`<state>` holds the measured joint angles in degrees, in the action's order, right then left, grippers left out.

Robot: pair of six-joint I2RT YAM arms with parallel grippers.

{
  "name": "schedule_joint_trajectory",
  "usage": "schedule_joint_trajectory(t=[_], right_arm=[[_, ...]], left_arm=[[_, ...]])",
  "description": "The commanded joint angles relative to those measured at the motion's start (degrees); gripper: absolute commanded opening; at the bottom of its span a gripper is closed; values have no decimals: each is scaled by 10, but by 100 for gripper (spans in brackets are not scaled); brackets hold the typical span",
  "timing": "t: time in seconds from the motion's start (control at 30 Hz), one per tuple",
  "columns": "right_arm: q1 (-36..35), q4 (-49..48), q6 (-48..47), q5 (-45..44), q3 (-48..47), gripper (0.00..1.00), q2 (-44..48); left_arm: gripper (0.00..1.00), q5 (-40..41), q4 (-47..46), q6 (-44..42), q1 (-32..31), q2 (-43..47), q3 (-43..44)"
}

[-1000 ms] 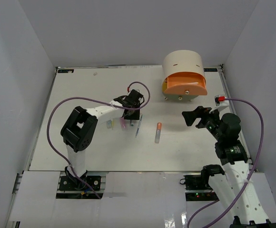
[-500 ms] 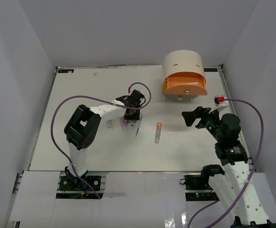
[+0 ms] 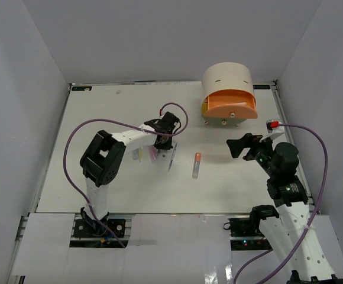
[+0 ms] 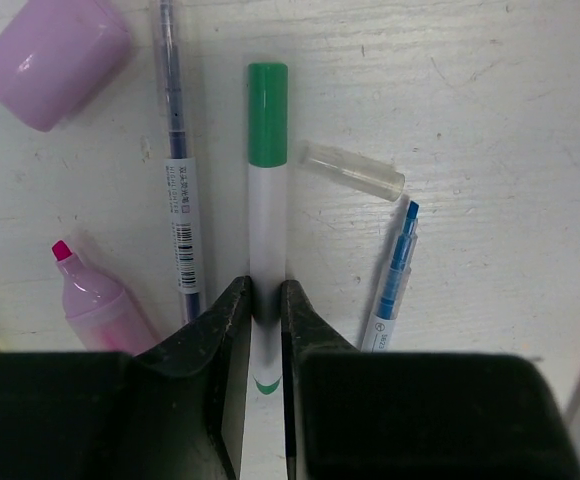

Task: Sort the stationery into containers
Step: Pick up the pen from the center of the board, then place the pen in the drawer.

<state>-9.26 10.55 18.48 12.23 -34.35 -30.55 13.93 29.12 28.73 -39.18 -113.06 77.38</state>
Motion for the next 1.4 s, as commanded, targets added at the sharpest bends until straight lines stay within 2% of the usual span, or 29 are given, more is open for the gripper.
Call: schedule_joint_trajectory(t=[0.0, 0.17, 0.4, 0.53, 0.6, 0.73, 0.77, 0.9, 1.13, 1.37], right_arm=[[-4, -8, -12, -7, 2, 90, 8], [-4, -7, -13, -5, 2, 90, 8], [-4, -8, -17, 27, -15, 90, -3], [-5, -9, -15, 99, -42, 90, -43], [-5, -11, -6, 131, -60, 90, -62], [-14, -19, 11, 180, -99, 91, -130], [-18, -22, 15, 184, -108, 91, -142], [-56, -34, 31, 180, -156, 92, -200], [-142, -56, 63, 163, -238, 95, -310], [-182, -69, 81, 154, -294, 100, -385]], left_arm=[[11, -8, 8, -4, -3, 10, 12], [0, -5, 8, -17, -2, 36, 22], [0, -15, 7, -73, -3, 112, 32], [0, -62, -32, -163, -3, 180, 12], [0, -90, -57, -240, -3, 233, -9], [0, -138, -151, -363, -3, 318, -104], [0, -181, -158, -382, -3, 330, -113], [0, -253, -166, -451, -3, 370, -140], [0, -285, -194, -500, -3, 422, -191], [0, -317, -229, -522, -3, 453, -235]])
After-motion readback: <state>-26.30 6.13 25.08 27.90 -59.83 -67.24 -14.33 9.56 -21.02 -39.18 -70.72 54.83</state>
